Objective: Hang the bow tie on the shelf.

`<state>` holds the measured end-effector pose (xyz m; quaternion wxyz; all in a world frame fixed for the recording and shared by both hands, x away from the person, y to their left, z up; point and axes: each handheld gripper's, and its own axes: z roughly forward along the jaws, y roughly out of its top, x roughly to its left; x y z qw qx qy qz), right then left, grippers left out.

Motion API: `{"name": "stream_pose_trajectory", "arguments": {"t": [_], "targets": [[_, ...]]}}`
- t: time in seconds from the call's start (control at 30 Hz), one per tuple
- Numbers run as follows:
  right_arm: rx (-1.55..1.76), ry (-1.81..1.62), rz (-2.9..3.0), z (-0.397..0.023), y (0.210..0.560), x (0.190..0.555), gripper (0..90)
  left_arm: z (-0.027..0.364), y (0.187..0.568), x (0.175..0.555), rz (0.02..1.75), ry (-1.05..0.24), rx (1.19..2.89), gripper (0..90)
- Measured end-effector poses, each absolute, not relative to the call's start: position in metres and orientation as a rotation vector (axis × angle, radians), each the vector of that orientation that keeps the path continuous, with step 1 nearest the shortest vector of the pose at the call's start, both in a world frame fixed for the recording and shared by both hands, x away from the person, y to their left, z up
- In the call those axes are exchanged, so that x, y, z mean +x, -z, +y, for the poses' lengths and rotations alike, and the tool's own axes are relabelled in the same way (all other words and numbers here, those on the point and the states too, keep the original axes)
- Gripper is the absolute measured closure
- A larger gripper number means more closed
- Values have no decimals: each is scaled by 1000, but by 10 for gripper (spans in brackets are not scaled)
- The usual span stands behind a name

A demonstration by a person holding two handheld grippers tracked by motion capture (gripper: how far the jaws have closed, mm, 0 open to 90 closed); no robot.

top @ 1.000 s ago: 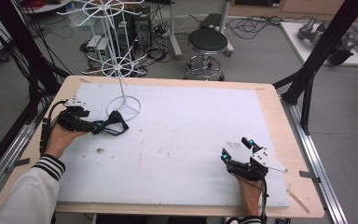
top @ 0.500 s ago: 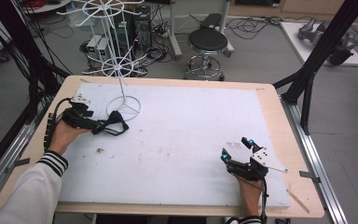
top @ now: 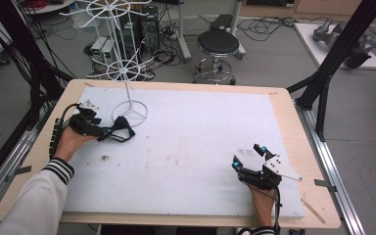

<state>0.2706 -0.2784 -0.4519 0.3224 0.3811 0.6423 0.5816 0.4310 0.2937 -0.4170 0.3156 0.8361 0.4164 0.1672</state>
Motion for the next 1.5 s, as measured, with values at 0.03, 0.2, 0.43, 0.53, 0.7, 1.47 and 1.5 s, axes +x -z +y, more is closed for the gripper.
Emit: {"name": "stream_pose_trajectory", "arguments": {"t": [0.03,0.2,0.43,0.53,0.7,1.47,1.5], "targets": [[1000,-1527,1686,-278,452,271,108,293,418,431,1097,-437,2204,323],[1007,-1530,1684,-279,452,271,108,291,420,433,1100,-428,2219,338],[1016,-1536,1682,-279,452,271,108,288,424,434,1103,-413,2250,470],[1021,-1540,1675,-280,452,271,108,288,425,433,1113,-410,2256,519],[1020,-1539,1675,-280,452,271,108,287,426,433,1119,-411,2272,578],[1018,-1540,1674,-280,452,271,108,283,426,423,1104,-489,2249,779],[1017,-1539,1673,-279,452,270,108,284,426,422,1102,-487,2237,780]]}}
